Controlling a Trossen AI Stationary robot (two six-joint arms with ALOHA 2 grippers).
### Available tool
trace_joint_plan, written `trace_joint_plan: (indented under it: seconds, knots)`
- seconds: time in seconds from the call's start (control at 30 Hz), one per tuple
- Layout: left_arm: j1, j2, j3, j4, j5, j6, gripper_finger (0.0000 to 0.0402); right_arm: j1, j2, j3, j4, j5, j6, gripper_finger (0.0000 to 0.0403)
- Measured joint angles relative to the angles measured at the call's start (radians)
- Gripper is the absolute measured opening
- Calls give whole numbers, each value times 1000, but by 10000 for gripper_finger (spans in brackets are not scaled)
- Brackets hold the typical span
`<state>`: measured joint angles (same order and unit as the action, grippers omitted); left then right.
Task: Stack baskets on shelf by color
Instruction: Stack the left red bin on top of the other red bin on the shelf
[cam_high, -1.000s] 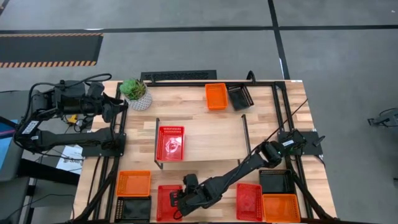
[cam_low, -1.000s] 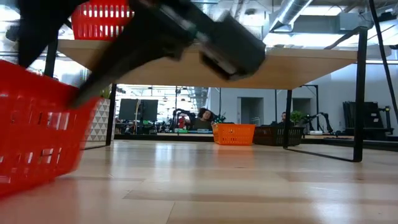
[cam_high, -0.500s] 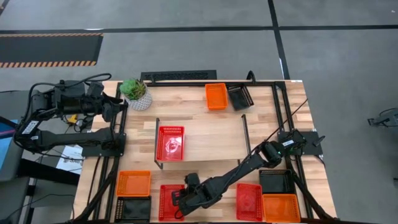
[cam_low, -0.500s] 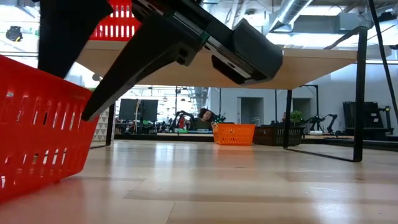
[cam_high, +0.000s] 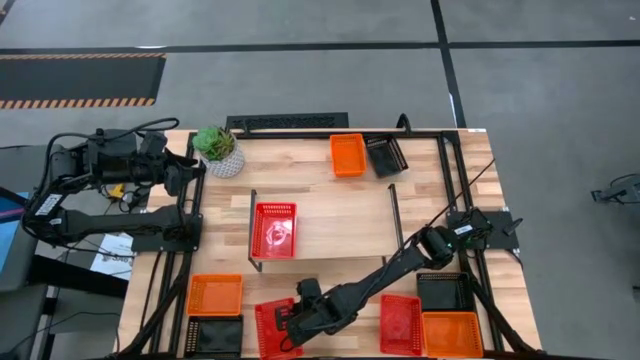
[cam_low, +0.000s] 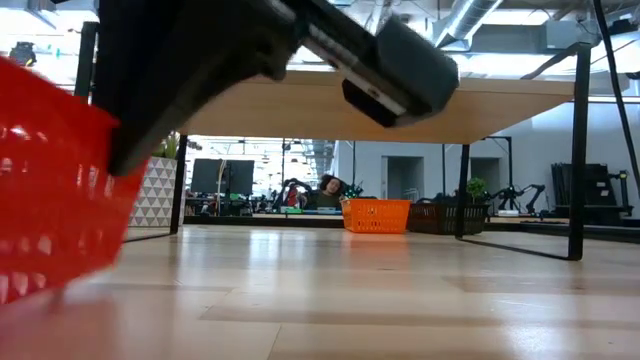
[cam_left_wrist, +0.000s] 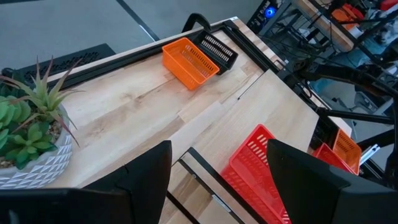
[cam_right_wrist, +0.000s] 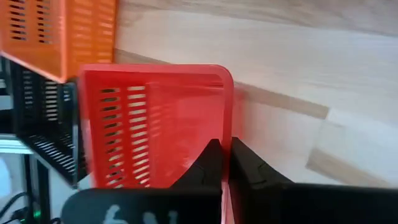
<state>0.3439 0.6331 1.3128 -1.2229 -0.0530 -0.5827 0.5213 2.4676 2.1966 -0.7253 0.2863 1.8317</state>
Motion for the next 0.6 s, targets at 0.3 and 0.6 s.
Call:
trace_joint_plan:
  seconds: [0.3, 0.6]
  knots:
    - [0, 0, 0, -2, -14, -1, 249, 24, -88, 133, 105, 13, -145, 13]
    - [0, -12, 0, -49, -16, -10, 249, 4, -354, 146, 33, 279, -368, 10]
